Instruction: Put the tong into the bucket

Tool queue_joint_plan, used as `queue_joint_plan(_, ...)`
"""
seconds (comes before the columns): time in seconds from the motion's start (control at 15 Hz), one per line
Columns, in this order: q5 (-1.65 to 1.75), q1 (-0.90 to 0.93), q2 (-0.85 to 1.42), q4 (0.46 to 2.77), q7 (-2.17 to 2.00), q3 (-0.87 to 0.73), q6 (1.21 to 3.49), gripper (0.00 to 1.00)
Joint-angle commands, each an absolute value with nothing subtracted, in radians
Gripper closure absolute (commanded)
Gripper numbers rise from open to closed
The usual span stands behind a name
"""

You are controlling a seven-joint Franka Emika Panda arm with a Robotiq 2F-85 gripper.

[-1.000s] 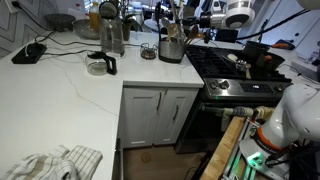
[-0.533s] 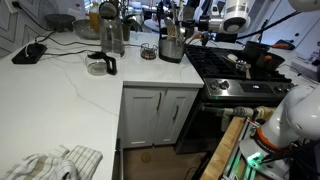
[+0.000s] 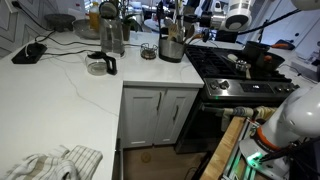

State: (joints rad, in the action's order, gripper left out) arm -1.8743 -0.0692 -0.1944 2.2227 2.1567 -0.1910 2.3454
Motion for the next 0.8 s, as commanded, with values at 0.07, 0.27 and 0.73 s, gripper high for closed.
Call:
queue_joint_plan(0.07,-1.824,-0.114,-0.250,2.239,2.076,-0.148,2.337,0.99)
queue_joint_plan(0.27,-1.730,-0.120,-0.310,2.259,1.975,-0.119,2.355,0.99)
queue_joint_plan(0.73,-1.409,-0.128,-0.423,2.303,1.666,-0.042,2.461,0.99)
